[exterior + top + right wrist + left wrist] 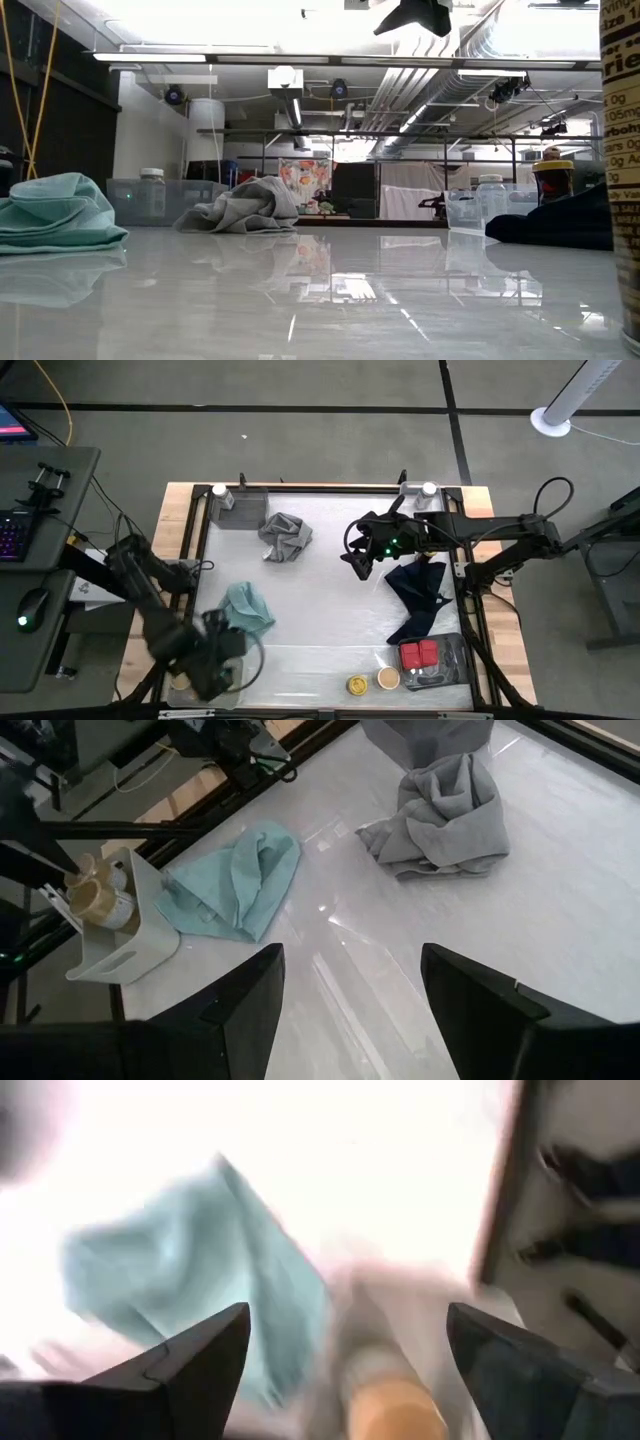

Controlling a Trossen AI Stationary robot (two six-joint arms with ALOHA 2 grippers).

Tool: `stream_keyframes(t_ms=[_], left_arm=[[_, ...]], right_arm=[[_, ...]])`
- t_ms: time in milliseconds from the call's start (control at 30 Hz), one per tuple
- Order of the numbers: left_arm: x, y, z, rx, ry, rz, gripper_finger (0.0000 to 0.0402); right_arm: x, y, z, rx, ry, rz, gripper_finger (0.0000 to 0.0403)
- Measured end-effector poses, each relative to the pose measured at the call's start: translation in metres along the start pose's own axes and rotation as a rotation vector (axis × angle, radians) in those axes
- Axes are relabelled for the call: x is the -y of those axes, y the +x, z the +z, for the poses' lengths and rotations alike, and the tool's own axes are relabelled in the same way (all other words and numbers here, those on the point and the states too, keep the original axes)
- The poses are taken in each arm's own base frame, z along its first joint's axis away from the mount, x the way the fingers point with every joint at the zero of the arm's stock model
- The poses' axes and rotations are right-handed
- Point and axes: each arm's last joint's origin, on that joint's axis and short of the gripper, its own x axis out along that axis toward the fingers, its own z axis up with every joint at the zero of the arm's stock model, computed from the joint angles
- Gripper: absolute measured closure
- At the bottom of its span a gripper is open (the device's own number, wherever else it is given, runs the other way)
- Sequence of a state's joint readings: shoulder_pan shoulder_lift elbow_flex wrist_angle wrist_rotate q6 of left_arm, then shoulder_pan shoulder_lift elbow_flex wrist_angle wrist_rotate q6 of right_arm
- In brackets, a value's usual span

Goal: Sort spices by type
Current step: Put the white seasoning bottle into the top black bin

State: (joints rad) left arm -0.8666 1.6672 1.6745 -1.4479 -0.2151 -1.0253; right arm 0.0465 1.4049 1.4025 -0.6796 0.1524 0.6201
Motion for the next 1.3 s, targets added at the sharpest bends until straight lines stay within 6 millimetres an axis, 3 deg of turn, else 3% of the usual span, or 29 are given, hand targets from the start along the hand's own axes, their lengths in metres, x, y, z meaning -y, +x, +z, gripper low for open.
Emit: stream_keyframes(t_ms=[133, 333, 500, 667, 833, 967, 1167, 1300], left_arm=[[-0.031, -0.001, 0.036, 0.112, 0.021, 0.131, 0.0078], [-0.098, 0.017, 0.082, 0.172, -0.041, 0.260, 0.0078], [-0.150, 0.031, 0.100, 0.355, -0.145, 0.112, 0.0078], [-0.194, 0.045, 0.100, 0.607, -0.297, -0.106, 0.0078], [-0.223, 0.063, 0.098, 0.807, -0.495, -0.216, 0.0078], [-0.235, 0.068, 0.102, 0.906, -0.562, -0.284, 0.0078], [-0.255, 0.069, 0.103, 0.930, -0.601, -0.237, 0.0078], [-0.270, 0.069, 0.103, 0.930, -0.690, -0.259, 0.0078]], right_arm=[[0.002, -0.003, -0.002, -0.017, 0.006, -0.012, 0.0169], [0.006, -0.006, -0.006, -0.055, 0.040, -0.061, 0.0169], [0.014, -0.015, -0.009, -0.023, 0.112, -0.187, 0.0169], [0.037, -0.021, -0.009, 0.018, 0.274, -0.419, 0.0169], [0.089, -0.022, 0.001, -0.039, 0.408, -0.666, 0.0169], [0.146, -0.027, 0.015, -0.052, 0.480, -0.813, 0.0169], [0.249, -0.037, 0.016, -0.079, 0.638, -0.871, 0.0169], [0.301, -0.043, 0.004, -0.102, 0.717, -0.878, 0.0169]])
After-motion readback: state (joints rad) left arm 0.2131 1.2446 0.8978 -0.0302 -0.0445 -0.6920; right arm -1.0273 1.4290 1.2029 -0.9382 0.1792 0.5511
